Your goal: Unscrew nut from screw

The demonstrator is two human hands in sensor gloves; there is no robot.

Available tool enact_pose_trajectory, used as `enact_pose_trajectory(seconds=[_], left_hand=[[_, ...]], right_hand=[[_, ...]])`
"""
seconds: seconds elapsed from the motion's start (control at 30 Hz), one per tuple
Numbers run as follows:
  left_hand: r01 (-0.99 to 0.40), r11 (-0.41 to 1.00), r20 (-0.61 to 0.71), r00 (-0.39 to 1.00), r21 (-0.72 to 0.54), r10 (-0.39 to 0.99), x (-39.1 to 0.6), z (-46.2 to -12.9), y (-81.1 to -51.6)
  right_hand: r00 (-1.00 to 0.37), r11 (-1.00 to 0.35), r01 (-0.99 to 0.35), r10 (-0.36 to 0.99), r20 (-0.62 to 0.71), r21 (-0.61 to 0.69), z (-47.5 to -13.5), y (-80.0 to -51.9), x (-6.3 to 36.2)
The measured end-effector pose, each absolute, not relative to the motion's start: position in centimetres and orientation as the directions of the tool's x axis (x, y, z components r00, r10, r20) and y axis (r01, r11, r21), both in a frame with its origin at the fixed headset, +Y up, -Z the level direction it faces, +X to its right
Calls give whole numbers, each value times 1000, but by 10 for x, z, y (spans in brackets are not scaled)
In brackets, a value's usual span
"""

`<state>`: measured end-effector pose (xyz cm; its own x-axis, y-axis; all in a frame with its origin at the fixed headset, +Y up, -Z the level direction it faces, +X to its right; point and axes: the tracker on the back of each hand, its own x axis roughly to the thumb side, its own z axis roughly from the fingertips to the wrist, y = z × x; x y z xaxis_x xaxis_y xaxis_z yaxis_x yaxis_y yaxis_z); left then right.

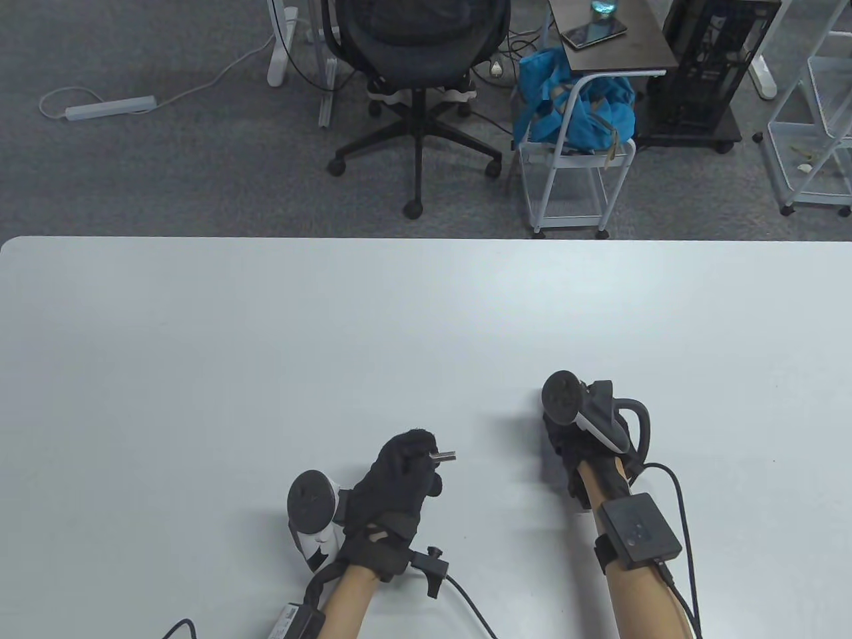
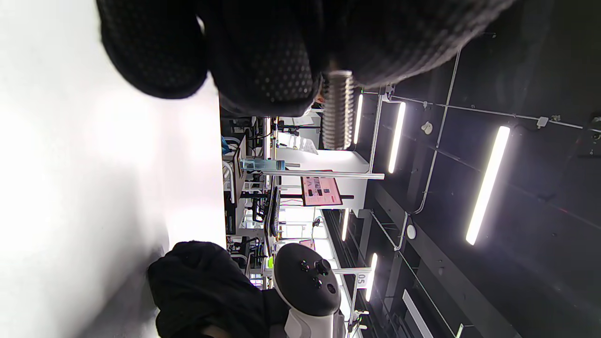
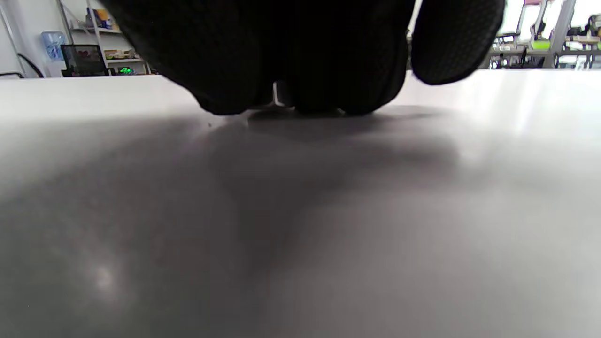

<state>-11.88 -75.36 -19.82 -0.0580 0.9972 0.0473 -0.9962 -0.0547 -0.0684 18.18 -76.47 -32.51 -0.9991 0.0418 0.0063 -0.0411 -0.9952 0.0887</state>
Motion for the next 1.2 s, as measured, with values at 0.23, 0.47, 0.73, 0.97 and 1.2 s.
enact_pose_trajectory(seconds=[0.23, 0.47, 0.73, 0.97, 1.2], left_hand=[[-996, -59, 45, -62, -63, 997, -120, -199, -754], [-996, -55, 44, -58, -73, 997, -119, -200, -754], [-996, -18, 60, -24, -84, 998, -117, -204, -756], [-998, 6, 90, 0, -70, 996, -114, -206, -756], [-958, 278, 163, 265, -62, 950, -113, -231, -731]], right_hand=[[-996, -995, -91, 91, 10, 36, -317, -750, 184], [-938, -931, -340, 325, 120, -133, -268, -679, 182], [-898, -907, -400, 358, 258, -133, -196, -665, 161], [-885, -911, -404, 364, 289, -89, -172, -693, 155], [-889, -918, -393, 367, 274, -47, -164, -705, 159]])
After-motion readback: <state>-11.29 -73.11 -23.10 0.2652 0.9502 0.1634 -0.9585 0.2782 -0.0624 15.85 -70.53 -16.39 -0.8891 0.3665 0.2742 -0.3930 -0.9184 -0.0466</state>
